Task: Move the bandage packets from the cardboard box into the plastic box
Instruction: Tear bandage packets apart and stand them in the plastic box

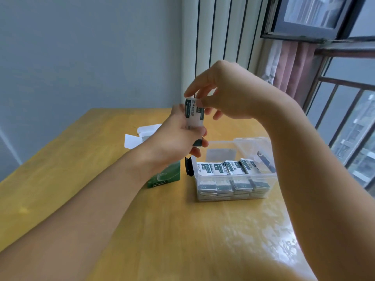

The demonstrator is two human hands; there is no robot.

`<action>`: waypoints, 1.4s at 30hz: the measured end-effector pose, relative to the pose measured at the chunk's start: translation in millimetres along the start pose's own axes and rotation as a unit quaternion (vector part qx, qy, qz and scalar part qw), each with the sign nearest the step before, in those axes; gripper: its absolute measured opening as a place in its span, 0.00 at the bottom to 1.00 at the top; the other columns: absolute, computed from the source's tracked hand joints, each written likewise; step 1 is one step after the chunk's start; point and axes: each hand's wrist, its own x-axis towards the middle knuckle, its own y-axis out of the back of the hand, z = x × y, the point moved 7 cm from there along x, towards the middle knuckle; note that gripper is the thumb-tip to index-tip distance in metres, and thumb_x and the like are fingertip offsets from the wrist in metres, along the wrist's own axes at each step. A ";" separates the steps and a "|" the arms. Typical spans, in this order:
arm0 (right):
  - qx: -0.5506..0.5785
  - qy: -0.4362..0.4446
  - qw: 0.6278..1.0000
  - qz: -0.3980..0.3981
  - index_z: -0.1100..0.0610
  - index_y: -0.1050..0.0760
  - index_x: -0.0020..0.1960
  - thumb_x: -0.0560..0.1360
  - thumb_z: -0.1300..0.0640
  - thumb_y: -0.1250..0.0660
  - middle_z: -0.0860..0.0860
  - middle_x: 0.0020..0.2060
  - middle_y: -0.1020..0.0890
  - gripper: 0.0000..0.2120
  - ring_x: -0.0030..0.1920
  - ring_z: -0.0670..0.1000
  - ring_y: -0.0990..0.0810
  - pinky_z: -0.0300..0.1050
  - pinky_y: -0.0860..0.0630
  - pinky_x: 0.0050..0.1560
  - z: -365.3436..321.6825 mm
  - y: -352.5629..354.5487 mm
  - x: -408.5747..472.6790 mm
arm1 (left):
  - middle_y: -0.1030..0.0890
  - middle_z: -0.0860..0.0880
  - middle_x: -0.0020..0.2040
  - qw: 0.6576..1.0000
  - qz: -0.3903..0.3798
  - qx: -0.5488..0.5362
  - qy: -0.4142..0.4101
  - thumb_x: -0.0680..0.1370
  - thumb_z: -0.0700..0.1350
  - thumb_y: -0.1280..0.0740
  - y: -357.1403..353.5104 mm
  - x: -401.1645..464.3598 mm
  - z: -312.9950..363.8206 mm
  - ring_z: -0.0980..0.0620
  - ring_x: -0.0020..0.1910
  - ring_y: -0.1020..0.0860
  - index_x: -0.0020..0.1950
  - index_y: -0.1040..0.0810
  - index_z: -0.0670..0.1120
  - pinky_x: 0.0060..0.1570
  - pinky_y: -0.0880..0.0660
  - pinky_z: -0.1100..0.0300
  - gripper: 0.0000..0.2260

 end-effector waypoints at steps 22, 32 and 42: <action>-0.007 0.002 0.996 -0.088 0.51 0.20 0.63 0.78 0.64 0.32 0.47 0.53 0.15 0.16 0.41 0.43 0.14 0.44 0.15 0.44 8.5 -15.1 -0.3 | 0.20 0.41 0.45 0.989 -0.050 -0.114 0.078 0.76 0.24 0.47 -11.5 2.1 -13.6 0.46 0.40 0.18 0.70 0.30 0.43 0.34 0.23 0.58 0.25; 0.125 -0.137 0.974 -0.131 0.56 0.18 0.55 0.76 0.68 0.31 0.53 0.46 0.14 0.12 0.44 0.51 0.13 0.40 0.17 0.42 73.0 -13.7 -13.8 | 0.18 0.46 0.52 0.987 -0.045 0.153 0.031 0.81 0.40 0.38 2.4 3.1 -0.4 0.51 0.43 0.17 0.66 0.26 0.49 0.31 0.21 0.58 0.14; 0.066 -0.159 0.937 -0.305 0.53 0.19 0.47 0.77 0.69 0.32 0.53 0.43 0.15 0.11 0.42 0.52 0.12 0.44 0.16 0.47 62.8 -82.8 -17.4 | 0.18 0.48 0.36 0.956 -0.081 0.280 0.034 0.79 0.38 0.41 -4.0 2.6 -11.5 0.52 0.27 0.24 0.49 0.19 0.50 0.22 0.31 0.63 0.13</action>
